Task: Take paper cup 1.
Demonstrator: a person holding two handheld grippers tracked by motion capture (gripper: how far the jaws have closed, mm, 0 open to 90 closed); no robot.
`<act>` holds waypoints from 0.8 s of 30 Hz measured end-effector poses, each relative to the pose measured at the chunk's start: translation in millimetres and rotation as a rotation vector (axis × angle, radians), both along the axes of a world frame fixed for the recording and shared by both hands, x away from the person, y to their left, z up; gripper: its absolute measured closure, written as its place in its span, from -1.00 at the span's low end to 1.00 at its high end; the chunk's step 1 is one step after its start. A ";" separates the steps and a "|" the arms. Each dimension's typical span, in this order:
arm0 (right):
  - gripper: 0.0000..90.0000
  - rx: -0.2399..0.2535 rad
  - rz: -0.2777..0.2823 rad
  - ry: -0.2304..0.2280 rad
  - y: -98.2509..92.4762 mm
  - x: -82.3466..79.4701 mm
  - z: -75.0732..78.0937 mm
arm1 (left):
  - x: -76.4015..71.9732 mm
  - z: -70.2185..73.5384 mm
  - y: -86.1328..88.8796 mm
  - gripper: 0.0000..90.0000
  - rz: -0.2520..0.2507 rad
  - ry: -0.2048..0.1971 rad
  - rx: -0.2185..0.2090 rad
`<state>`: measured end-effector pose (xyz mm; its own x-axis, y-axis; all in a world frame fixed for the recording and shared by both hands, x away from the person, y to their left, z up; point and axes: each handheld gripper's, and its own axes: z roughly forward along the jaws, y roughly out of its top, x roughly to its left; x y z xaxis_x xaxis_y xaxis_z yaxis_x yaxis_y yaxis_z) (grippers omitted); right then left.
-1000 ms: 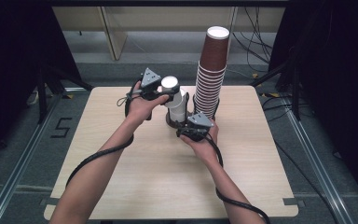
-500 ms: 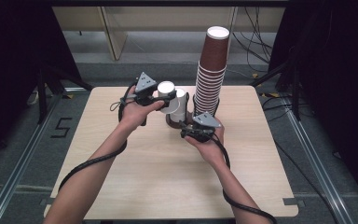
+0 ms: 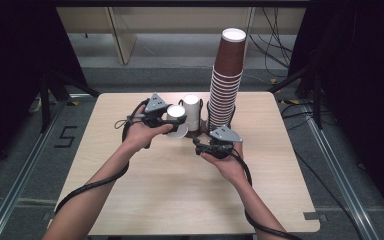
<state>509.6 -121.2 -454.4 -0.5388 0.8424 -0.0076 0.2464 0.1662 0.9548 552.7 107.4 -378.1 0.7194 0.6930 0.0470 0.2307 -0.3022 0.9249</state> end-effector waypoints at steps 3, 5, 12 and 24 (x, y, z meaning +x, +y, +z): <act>-0.52 0.036 0.018 0.013 1.7 -5.3 -2.2 | -3.7 -3.7 -2.8 -0.24 -0.021 0.022 0.039; -0.52 0.044 0.036 0.032 1.4 -11.9 -3.5 | -6.0 -6.1 -5.2 -0.24 -0.037 0.038 0.066; -0.52 0.069 0.046 0.041 0.4 -18.0 -9.0 | -11.5 -12.0 -11.2 -0.24 -0.070 0.050 0.106; -0.43 0.089 0.052 0.084 5.0 -26.1 -12.2 | -9.8 -18.1 -18.2 -0.24 -0.103 0.082 0.149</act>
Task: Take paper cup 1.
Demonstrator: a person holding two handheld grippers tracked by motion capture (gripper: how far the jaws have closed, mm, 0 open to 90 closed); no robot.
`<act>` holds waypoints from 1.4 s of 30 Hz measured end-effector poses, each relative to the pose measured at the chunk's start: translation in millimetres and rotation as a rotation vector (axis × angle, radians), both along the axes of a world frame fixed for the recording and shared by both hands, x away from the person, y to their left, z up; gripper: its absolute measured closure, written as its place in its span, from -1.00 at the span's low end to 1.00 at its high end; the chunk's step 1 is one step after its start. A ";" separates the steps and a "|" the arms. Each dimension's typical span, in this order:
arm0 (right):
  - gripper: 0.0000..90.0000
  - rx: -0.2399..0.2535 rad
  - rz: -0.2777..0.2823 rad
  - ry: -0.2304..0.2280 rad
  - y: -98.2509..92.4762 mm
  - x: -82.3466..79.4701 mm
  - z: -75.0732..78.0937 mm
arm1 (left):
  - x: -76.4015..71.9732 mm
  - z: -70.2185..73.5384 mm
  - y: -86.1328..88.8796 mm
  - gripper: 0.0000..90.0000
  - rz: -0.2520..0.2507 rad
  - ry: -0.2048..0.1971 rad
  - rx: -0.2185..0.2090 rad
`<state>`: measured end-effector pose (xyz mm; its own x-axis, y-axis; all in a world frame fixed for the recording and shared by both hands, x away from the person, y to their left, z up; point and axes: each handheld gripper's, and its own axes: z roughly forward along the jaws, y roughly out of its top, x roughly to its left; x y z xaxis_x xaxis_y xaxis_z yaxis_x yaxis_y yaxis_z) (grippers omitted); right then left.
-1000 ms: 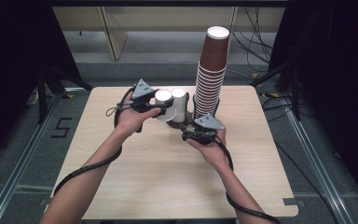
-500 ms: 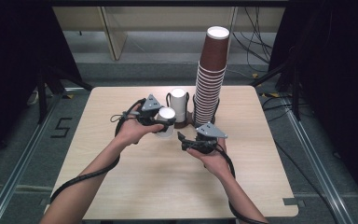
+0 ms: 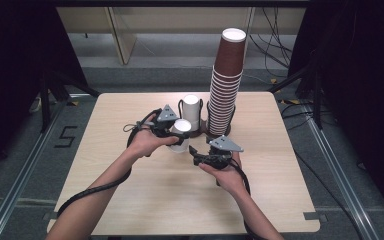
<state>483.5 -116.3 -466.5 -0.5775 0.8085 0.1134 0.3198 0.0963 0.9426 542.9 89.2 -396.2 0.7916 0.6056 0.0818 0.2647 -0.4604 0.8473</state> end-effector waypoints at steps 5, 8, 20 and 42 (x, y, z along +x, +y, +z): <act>-0.45 0.031 0.016 0.016 2.9 -1.6 -1.4 | -0.5 -1.1 -4.4 -0.24 -0.018 0.011 0.017; -0.48 0.034 0.025 0.024 4.7 -1.4 -3.1 | -0.9 -0.7 -8.4 -0.24 -0.031 0.015 0.027; -0.63 0.051 0.041 0.034 9.3 -0.8 -3.7 | -2.8 -1.6 -20.6 -0.24 -0.044 0.008 0.000; -0.57 0.042 -0.004 0.013 18.0 12.2 -0.8 | -10.5 -4.3 -35.4 -0.24 -0.050 0.007 -0.092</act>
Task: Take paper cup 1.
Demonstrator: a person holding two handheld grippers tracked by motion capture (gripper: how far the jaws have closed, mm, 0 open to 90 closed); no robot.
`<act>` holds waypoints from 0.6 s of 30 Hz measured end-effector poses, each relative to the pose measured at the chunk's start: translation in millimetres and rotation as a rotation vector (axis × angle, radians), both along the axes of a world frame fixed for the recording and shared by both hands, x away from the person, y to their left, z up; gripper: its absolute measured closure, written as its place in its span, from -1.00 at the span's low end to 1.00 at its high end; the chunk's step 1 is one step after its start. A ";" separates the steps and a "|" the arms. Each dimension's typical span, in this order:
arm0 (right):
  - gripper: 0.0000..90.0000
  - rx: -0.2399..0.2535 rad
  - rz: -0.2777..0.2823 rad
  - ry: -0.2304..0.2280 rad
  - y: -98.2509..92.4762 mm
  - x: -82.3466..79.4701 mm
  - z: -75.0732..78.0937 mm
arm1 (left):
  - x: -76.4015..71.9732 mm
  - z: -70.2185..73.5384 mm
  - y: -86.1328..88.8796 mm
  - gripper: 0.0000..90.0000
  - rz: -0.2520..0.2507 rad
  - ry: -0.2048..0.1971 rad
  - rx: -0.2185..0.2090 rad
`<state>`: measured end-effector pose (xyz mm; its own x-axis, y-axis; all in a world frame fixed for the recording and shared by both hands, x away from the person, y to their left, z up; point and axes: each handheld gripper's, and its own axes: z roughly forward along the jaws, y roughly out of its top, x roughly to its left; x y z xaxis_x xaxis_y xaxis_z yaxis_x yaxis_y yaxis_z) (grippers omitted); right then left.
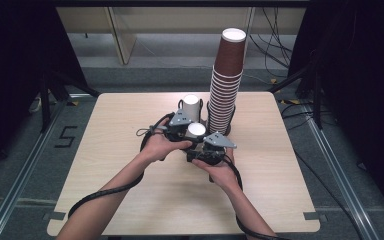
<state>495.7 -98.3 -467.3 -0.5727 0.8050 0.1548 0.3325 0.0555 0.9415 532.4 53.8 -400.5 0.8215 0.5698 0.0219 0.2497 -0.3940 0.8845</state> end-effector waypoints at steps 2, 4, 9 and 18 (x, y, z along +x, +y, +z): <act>-0.53 0.001 -0.004 -0.003 0.2 0.0 -0.3 | -0.1 -1.4 -0.6 -0.24 0.000 0.001 -0.015; -0.48 -0.016 -0.001 -0.016 -1.0 0.5 -1.2 | 0.6 -3.4 -0.3 -0.24 0.004 0.009 -0.030; -0.43 -0.030 -0.023 -0.011 -1.5 -1.7 -0.9 | 1.6 -4.9 0.2 -0.26 0.008 0.019 -0.050; -0.35 -0.107 -0.047 -0.029 -5.6 -1.6 4.7 | 2.2 0.2 -1.1 -0.53 0.008 0.003 -0.126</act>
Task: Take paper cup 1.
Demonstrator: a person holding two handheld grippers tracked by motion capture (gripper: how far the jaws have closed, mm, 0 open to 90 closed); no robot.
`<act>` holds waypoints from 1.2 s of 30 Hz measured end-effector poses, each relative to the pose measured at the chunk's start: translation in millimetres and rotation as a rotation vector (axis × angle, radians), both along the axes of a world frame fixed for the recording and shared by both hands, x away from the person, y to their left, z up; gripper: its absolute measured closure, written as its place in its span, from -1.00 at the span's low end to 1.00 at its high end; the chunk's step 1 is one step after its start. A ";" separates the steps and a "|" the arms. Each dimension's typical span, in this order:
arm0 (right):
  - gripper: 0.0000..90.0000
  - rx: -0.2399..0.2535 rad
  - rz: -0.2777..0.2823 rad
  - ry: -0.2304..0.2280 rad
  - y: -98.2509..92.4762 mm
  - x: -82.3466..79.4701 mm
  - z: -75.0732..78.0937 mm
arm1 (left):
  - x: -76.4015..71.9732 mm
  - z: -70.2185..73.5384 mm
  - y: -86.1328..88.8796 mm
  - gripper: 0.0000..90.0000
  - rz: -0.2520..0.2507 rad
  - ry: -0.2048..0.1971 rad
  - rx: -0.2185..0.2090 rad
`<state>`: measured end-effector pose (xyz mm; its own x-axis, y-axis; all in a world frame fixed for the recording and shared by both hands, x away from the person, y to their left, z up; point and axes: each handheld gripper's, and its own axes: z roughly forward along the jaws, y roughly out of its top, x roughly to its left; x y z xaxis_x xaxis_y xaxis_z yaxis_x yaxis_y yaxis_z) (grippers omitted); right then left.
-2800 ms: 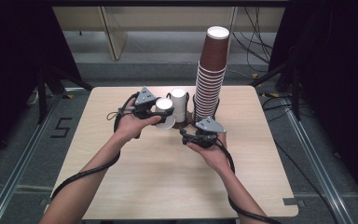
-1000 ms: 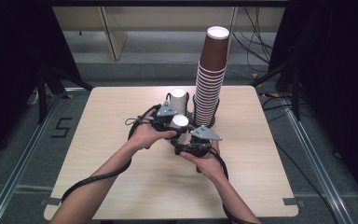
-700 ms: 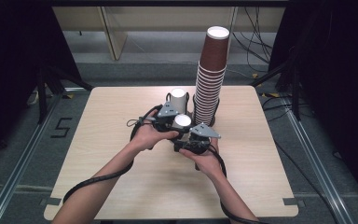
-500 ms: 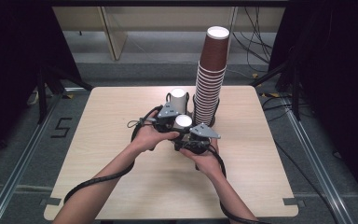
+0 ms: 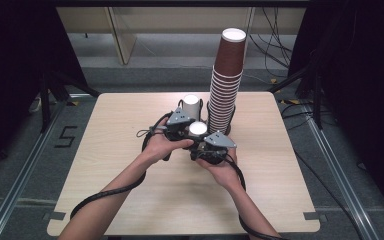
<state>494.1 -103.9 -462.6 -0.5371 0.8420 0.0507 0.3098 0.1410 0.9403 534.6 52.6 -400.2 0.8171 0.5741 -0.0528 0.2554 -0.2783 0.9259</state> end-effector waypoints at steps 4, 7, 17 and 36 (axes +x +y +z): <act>-0.35 -0.082 0.016 -0.043 -4.6 1.5 -1.2 | -3.6 5.5 4.8 -0.64 0.014 -0.016 -0.019; -0.35 -0.110 0.009 -0.041 -7.4 0.9 -1.9 | -6.6 6.7 14.3 -0.64 0.017 -0.010 -0.030; -0.34 -0.373 0.041 -0.186 -21.9 -0.3 -0.5 | -9.4 -1.6 50.9 -0.62 0.072 0.037 -0.028; -0.31 -0.954 0.153 -0.456 -12.4 -6.7 -15.1 | -8.7 -3.9 48.7 -0.59 0.040 0.114 -0.054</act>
